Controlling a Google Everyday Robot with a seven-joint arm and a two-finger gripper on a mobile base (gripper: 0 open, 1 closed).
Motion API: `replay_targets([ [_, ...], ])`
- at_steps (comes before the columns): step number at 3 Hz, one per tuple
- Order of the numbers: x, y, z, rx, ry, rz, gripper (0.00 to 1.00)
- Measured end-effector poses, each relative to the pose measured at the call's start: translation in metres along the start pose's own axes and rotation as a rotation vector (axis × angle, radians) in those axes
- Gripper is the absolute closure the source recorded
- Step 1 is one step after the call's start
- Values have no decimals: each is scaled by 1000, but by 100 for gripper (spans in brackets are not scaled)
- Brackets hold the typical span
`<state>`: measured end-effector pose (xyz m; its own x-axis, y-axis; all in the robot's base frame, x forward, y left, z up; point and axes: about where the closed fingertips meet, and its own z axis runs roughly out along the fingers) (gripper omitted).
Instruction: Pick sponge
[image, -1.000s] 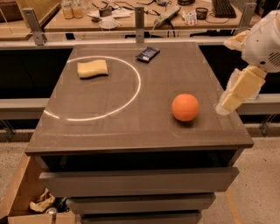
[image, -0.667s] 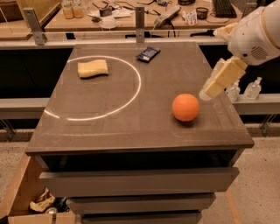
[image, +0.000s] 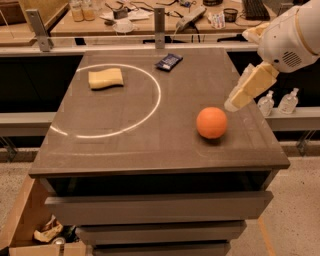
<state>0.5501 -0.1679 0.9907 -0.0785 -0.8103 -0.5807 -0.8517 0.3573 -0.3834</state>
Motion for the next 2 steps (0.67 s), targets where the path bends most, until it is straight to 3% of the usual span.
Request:
replay_targets([
  [2,-13,-18,42,23,-73,87,0],
])
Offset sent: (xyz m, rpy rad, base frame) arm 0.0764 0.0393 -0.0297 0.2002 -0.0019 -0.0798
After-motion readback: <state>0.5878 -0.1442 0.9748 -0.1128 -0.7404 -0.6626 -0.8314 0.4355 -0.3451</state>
